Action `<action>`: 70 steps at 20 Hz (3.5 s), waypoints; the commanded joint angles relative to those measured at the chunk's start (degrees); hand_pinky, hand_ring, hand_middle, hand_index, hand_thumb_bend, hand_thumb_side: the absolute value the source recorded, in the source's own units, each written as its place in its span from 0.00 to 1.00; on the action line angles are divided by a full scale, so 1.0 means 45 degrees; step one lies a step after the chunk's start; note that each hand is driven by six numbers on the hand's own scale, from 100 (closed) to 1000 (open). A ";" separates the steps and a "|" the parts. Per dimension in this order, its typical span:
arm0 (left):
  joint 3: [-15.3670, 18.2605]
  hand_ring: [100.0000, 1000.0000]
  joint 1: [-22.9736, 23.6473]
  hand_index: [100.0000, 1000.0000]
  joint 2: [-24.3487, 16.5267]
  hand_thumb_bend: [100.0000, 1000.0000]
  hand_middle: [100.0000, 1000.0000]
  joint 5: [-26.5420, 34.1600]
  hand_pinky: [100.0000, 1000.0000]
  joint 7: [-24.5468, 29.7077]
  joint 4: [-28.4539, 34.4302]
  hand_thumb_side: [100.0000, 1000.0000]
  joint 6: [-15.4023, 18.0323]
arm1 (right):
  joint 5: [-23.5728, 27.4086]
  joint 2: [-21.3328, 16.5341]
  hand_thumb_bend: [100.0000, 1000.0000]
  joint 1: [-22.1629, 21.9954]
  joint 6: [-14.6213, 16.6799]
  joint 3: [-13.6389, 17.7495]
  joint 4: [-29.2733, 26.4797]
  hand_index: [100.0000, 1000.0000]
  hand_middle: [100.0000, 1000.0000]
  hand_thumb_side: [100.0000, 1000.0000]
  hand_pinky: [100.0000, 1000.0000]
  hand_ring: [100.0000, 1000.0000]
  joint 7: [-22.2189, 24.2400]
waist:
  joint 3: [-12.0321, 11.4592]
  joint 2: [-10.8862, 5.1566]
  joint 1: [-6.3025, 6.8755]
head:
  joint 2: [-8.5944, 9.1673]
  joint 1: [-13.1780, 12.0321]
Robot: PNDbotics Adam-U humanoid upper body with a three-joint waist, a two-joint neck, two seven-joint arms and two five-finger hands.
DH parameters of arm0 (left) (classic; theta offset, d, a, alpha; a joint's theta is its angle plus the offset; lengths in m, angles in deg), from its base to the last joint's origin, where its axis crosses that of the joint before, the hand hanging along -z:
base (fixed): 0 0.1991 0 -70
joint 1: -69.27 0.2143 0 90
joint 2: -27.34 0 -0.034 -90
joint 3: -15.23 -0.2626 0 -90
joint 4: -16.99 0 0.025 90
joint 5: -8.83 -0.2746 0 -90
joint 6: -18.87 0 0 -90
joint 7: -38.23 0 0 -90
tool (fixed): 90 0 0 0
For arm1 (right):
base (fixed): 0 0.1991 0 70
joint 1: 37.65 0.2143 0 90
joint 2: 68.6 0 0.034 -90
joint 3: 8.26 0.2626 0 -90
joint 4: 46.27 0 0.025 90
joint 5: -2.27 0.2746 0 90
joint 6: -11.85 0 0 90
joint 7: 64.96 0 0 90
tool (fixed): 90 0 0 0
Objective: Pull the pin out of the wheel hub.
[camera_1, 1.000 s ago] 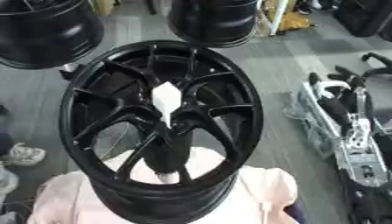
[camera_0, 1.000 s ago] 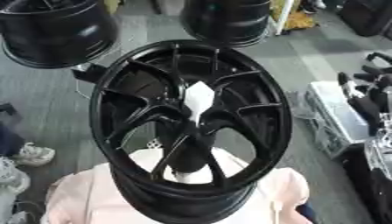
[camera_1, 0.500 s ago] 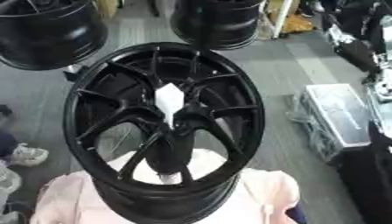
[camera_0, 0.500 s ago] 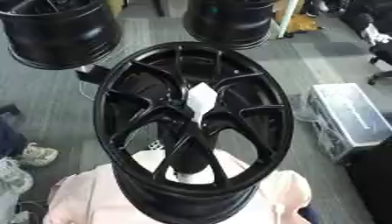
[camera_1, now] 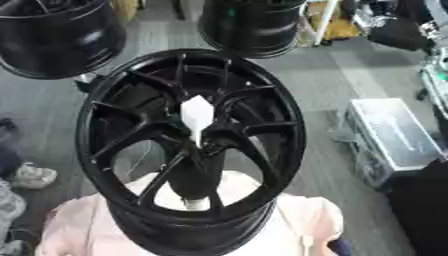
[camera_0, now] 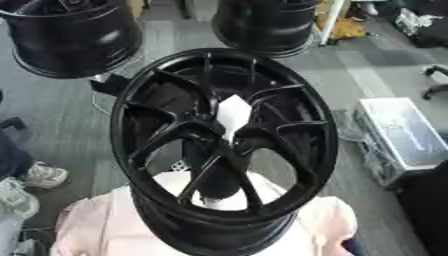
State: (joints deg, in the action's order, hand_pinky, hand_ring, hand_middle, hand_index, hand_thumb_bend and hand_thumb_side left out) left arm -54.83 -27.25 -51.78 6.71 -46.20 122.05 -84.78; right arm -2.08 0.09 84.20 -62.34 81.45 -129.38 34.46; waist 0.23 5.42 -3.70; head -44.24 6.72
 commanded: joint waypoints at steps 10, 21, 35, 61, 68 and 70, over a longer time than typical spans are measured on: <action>-0.0055 0.58 -0.0071 0.60 -0.0334 0.19 0.56 -0.0187 0.66 0.0343 0.0109 0.66 -0.0028 | 0.0754 -0.1015 0.34 0.1396 0.1034 -0.1833 -0.0920 0.87 0.72 0.28 0.71 0.62 0.4081 | -0.0084 -0.0170 -0.0034 | 0.0027 0.0103; -0.0068 0.58 -0.0054 0.60 -0.0328 0.18 0.56 -0.0244 0.66 0.0473 0.0142 0.67 -0.0082 | 0.0998 -0.0671 0.35 0.2337 0.1385 -0.3103 -0.0938 0.91 0.82 0.22 0.76 0.74 0.8086 | -0.0232 -0.0194 -0.0095 | 0.0027 0.0096; -0.0109 0.58 -0.0077 0.60 -0.0333 0.18 0.56 -0.0255 0.66 0.0608 0.0155 0.67 -0.0088 | 0.1013 0.0554 0.39 0.3550 0.1753 -0.4335 0.0178 0.90 0.84 0.19 0.77 0.77 0.9453 | -0.0421 -0.0093 -0.0138 | 0.0027 0.0137; -0.0164 0.58 -0.0163 0.60 -0.0287 0.17 0.56 -0.0238 0.67 0.0751 0.0142 0.68 -0.0059 | -0.0204 0.2278 0.30 0.3792 0.2368 -0.5650 0.1553 0.89 0.80 0.21 0.75 0.74 0.9455 | -0.0608 -0.0006 -0.0091 | 0.0027 0.0189; -0.0173 0.58 -0.0180 0.60 -0.0278 0.17 0.56 -0.0236 0.67 0.0777 0.0143 0.68 -0.0053 | -0.0394 0.2639 0.30 0.3757 0.2535 -0.5728 0.2062 0.89 0.79 0.21 0.75 0.73 0.9455 | -0.0641 0.0014 -0.0091 | 0.0027 0.0203; -0.0173 0.58 -0.0183 0.60 -0.0278 0.17 0.56 -0.0237 0.67 0.0783 0.0146 0.68 -0.0053 | -0.0418 0.2684 0.30 0.3737 0.2561 -0.5749 0.2146 0.88 0.78 0.21 0.74 0.72 0.9455 | -0.0648 0.0016 -0.0095 | 0.0027 0.0202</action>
State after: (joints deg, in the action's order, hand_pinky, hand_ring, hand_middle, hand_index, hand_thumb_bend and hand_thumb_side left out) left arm -55.51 -27.36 -51.81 5.77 -42.92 121.89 -85.08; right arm -3.62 12.93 100.18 -56.82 55.21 -119.75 71.33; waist -2.66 6.01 -4.40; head -44.24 7.48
